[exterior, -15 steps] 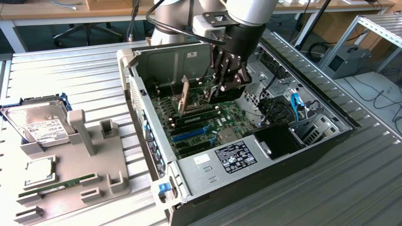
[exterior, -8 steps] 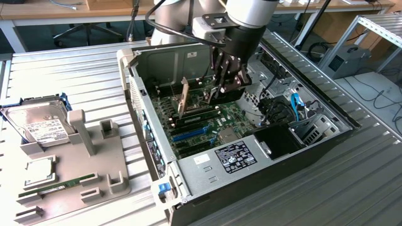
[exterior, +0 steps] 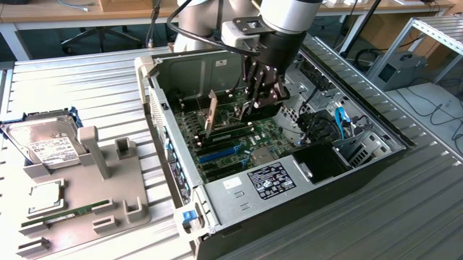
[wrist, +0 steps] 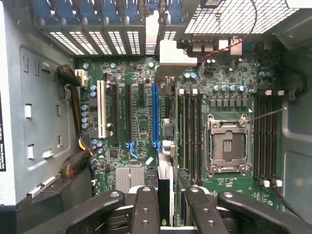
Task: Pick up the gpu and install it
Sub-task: 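Insert the gpu into the slot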
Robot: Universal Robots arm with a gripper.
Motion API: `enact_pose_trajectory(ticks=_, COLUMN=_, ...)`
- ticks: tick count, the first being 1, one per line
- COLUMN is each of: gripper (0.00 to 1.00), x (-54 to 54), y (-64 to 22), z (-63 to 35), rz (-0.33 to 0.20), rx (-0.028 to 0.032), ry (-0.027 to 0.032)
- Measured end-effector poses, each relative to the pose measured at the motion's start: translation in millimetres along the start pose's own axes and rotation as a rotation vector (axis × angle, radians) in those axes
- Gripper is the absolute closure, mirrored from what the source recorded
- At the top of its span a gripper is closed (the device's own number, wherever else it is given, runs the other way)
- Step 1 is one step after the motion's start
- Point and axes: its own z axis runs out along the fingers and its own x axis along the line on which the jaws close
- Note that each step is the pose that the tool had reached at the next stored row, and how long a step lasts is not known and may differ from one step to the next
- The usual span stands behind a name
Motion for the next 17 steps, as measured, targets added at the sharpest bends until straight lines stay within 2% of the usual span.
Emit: enact_pose_trajectory(ticks=17, gripper=0.74, x=4.4, y=0.8, z=2.1, rz=0.000, rx=0.0000, ry=0.0000)
